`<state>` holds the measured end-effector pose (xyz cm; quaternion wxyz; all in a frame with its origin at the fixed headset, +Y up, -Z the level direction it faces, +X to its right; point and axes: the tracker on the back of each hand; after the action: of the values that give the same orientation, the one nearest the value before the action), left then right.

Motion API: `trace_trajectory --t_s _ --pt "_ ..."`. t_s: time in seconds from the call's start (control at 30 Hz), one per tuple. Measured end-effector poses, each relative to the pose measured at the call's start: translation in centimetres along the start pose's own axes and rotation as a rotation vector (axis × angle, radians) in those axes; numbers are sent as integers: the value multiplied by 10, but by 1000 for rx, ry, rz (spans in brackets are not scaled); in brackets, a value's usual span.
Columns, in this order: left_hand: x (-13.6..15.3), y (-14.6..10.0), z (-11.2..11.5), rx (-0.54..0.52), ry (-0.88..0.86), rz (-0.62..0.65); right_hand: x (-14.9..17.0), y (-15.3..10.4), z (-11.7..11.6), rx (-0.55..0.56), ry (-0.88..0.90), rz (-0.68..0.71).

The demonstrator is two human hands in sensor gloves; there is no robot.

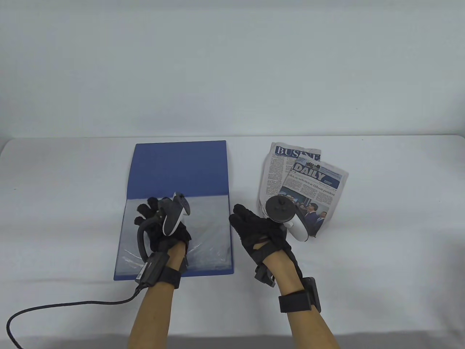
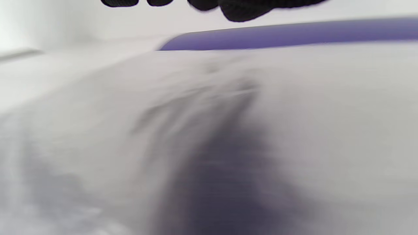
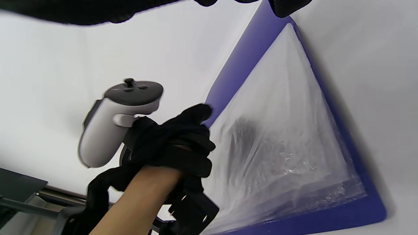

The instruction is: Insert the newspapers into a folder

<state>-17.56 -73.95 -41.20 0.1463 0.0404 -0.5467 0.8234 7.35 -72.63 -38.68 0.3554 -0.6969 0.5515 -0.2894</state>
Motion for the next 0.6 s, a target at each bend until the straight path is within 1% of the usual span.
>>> trace_trajectory --t_s 0.03,0.07,0.1,0.17,0.2,0.23,0.3,0.33,0.4,0.5,0.6 --pt "-5 -4 -1 47 -33 118 0 -1 1 7 4 5" --pt "-11 -13 1 124 -77 255 0 -3 1 15 4 11" --pt "-14 -21 4 165 -102 267 0 -4 1 22 0 14" --pt "-17 -36 15 164 -102 238 0 -4 -1 34 -18 15" --pt "-18 -38 21 189 -77 253 1 -3 -3 28 -28 11" --pt "-17 -39 28 226 -70 293 2 -2 -4 15 -40 -4" --pt "-17 -35 46 290 -131 357 3 0 -8 10 -64 -17" --pt "-18 -34 52 306 -125 356 3 0 -8 6 -69 -20" --pt "-18 -35 51 261 -33 316 5 0 -12 4 -87 -33" --pt "-22 -37 51 203 -48 275 10 3 -15 -6 -90 -54" --pt "-19 -37 43 153 -31 238 17 6 -18 -14 -97 -91"
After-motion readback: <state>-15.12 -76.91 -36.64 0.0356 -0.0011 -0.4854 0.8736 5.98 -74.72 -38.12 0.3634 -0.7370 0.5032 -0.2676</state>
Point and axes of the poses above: the tracker on the back of each hand, its own x axis roughly to the little-finger side, its own y axis roughly from the wrist to the fingertips, z = x × y, and after that the axes turned 11 degrees about y, right-handed
